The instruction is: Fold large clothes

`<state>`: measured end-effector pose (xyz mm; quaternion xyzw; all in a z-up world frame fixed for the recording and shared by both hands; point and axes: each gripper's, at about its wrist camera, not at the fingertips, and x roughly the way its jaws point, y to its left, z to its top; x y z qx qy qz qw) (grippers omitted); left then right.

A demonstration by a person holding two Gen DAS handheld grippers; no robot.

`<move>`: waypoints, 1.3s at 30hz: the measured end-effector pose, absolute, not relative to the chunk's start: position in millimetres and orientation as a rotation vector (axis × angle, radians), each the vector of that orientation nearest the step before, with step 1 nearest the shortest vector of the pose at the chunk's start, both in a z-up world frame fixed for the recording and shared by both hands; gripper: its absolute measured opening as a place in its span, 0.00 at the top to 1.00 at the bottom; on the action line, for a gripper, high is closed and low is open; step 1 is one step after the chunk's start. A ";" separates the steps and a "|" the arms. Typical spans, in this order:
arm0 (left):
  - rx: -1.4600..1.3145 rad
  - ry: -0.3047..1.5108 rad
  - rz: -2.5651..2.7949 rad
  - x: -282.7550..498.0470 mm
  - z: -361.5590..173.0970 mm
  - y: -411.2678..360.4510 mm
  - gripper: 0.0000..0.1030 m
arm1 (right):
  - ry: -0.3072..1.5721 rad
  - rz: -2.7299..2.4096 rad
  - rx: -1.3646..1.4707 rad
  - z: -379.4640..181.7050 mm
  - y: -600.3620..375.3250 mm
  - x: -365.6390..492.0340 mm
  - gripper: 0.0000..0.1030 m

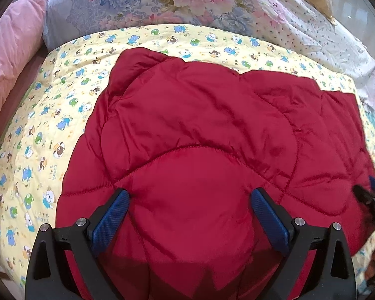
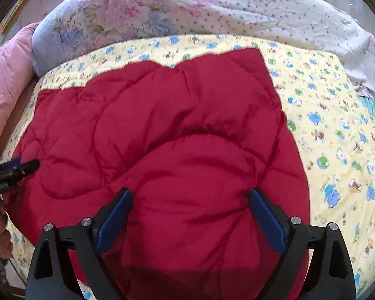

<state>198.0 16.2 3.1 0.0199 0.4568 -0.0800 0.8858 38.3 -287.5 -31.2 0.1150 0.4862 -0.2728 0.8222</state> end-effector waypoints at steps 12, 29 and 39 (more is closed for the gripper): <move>0.025 0.954 -0.184 172.7 -4.8 35.0 0.01 | 1.016 -0.581 0.253 -37.3 -286.5 34.1 0.08; 0.078 0.928 -0.121 121.8 15.4 33.9 0.02 | 0.983 -0.535 0.263 6.7 -243.3 -19.0 0.06; 0.119 0.970 -0.120 69.5 6.0 39.0 0.02 | 1.026 -0.515 0.236 4.2 -210.1 -61.5 0.06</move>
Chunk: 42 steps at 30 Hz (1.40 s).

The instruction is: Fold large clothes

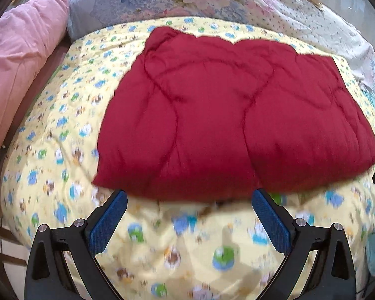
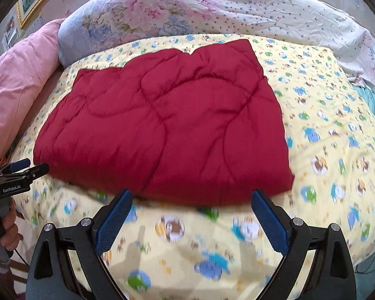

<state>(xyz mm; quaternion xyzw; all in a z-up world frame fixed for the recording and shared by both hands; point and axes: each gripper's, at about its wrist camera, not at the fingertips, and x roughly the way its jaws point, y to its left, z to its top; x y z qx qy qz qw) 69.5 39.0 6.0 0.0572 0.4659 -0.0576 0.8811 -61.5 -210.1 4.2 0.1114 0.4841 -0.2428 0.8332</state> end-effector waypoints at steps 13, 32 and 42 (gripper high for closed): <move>0.234 0.839 -0.108 5.7 85.2 16.8 0.01 | 0.947 -0.423 0.122 66.7 -158.9 -70.5 0.06; 0.200 0.912 -0.029 61.5 61.6 3.4 0.01 | 1.009 -0.485 0.219 28.3 -184.9 -38.8 0.01; 0.179 0.900 -0.048 52.3 76.4 2.4 0.01 | 1.013 -0.471 0.200 37.4 -178.6 -29.8 0.01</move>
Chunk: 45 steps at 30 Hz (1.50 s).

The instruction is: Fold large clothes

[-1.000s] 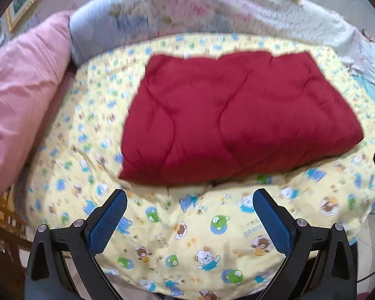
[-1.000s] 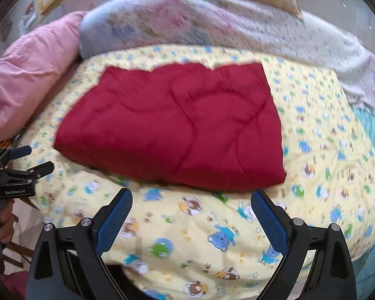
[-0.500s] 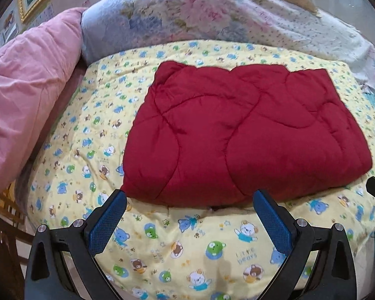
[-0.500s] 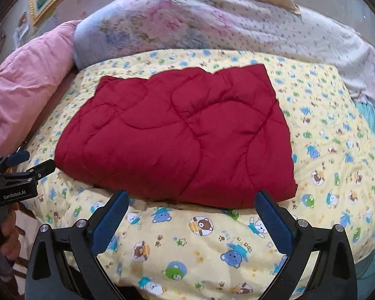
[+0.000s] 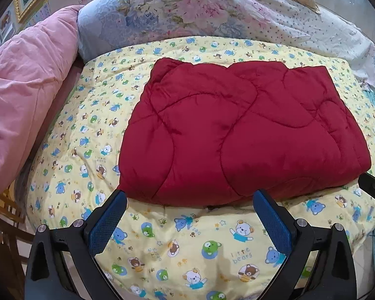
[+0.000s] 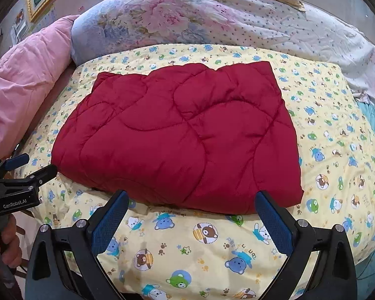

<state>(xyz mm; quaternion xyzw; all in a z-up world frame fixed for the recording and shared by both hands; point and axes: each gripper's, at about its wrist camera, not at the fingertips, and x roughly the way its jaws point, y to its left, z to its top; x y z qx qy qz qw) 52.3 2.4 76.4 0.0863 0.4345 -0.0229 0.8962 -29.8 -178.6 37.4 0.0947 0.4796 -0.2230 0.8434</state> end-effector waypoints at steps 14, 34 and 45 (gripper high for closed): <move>0.171 0.896 -0.076 50.2 81.7 1.3 0.01 | 1.017 -0.466 0.200 43.2 -178.7 -23.8 0.01; 0.181 0.888 -0.085 52.4 81.3 -2.9 0.01 | 1.022 -0.451 0.208 42.4 -182.7 -18.3 0.01; 0.185 0.885 -0.084 53.4 81.1 -3.3 0.01 | 1.025 -0.451 0.208 43.2 -182.7 -17.4 0.01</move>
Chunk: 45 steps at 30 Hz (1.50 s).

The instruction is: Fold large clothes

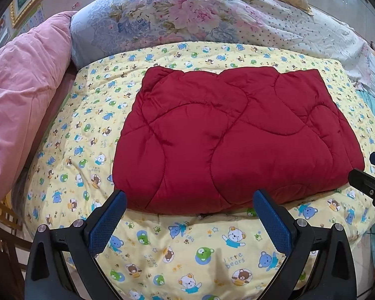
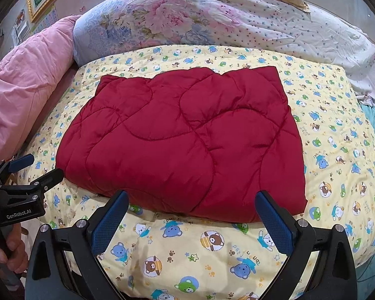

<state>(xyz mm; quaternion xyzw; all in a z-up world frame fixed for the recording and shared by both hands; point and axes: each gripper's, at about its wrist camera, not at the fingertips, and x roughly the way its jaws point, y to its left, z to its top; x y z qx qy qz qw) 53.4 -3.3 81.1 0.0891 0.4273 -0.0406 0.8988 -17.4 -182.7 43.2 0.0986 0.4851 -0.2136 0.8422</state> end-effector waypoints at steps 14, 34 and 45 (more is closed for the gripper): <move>0.183 0.882 -0.083 52.6 82.3 -4.5 0.01 | 1.024 -0.450 0.208 42.6 -182.5 -17.9 0.01; 0.182 0.878 -0.085 51.7 82.8 -4.8 0.01 | 1.014 -0.451 0.205 47.9 -178.8 -15.8 0.01; 0.179 0.876 -0.086 52.4 84.5 -4.3 0.01 | 1.012 -0.451 0.206 49.0 -177.9 -15.3 0.01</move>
